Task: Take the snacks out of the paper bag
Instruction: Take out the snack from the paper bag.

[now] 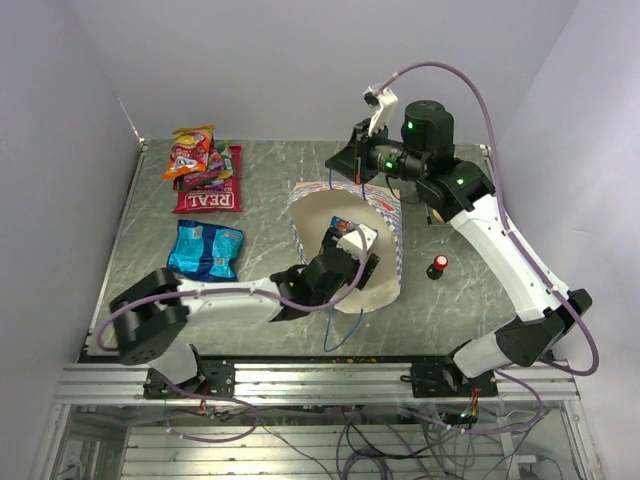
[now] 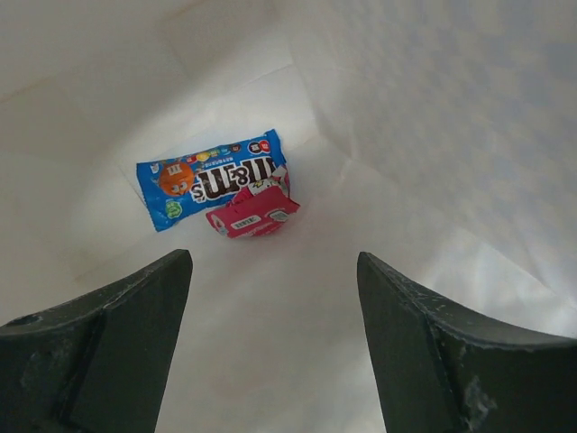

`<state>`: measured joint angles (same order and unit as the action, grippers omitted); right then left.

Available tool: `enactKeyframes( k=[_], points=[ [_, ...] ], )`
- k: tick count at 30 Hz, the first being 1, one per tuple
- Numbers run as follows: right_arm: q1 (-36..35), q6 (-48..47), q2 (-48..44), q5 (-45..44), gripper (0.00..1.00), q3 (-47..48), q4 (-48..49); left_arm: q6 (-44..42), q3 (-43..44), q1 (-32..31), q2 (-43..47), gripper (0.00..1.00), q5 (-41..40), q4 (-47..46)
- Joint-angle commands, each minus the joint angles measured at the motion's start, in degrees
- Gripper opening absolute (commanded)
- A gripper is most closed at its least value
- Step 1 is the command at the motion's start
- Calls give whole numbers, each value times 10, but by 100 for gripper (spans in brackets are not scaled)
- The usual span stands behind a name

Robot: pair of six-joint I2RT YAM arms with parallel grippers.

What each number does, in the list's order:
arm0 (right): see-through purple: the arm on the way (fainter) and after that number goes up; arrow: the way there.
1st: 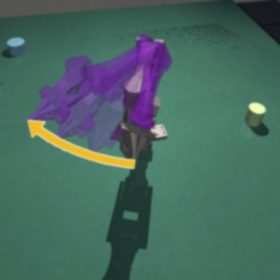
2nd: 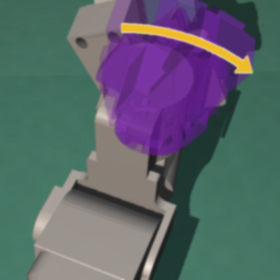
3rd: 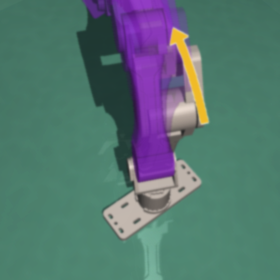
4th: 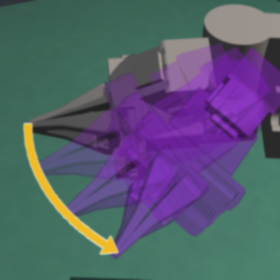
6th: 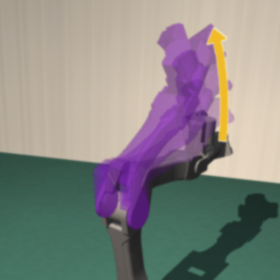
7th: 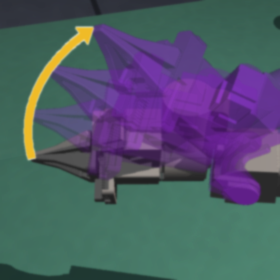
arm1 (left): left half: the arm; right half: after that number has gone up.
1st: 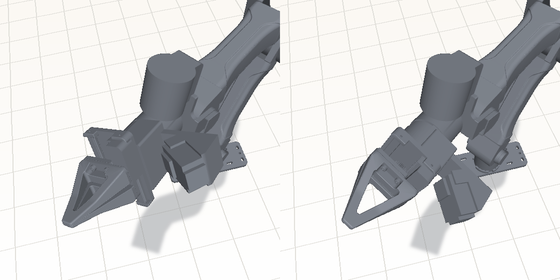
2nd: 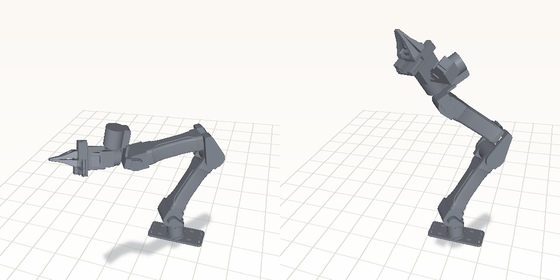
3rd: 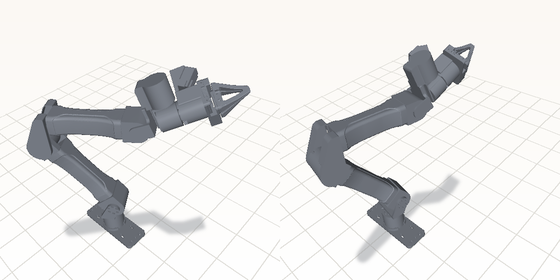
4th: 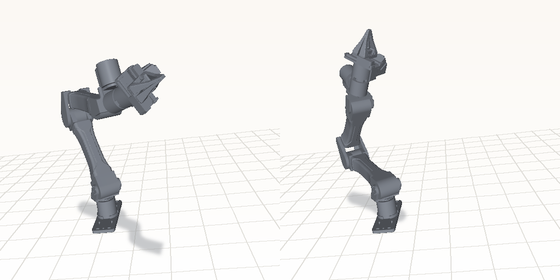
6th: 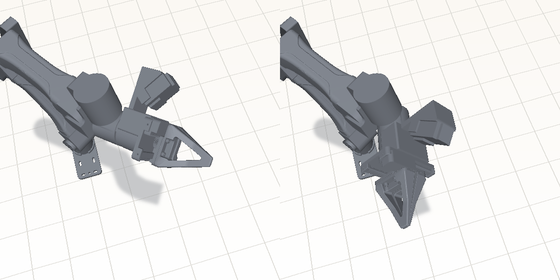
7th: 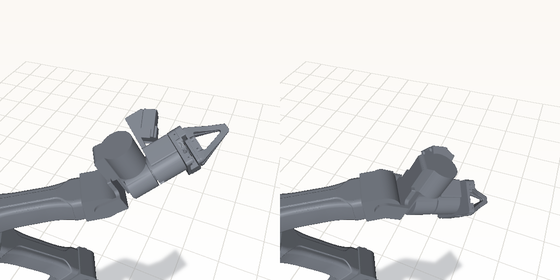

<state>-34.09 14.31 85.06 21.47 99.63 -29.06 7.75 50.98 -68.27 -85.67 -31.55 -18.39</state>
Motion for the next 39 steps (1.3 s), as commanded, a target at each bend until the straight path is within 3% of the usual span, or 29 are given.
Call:
enactKeyframes(
  k=[1, 9, 15, 21, 25, 28, 36, 39],
  points=[
    [-2, 2, -3, 0, 0, 4, -1, -26, 56, 37, -96, 85, 57, -52],
    [-2, -10, -16, -7, 0, 5, -14, -41, 88, 76, -169, 92, 40, -58],
    [-1, -9, -10, 4, 0, 7, -9, -44, 135, 86, -234, 97, 107, -40],
    [-1, -38, -8, -1, 0, 17, -38, -20, 206, 98, -304, 93, 135, 37],
    [-1, -22, -9, 14, 0, -4, -22, -45, 196, 101, -297, 88, 141, 50],
    [-1, -12, -6, 12, 0, -5, -28, -61, 189, 106, -303, 77, 164, 46],
    [-1, -10, 19, 22, 0, 11, -32, -41, 208, 109, -308, 33, 158, 80],
    [-1, -15, 28, 22, 0, 19, -32, -34, 202, 110, -290, 23, 168, 101]
  ],
)
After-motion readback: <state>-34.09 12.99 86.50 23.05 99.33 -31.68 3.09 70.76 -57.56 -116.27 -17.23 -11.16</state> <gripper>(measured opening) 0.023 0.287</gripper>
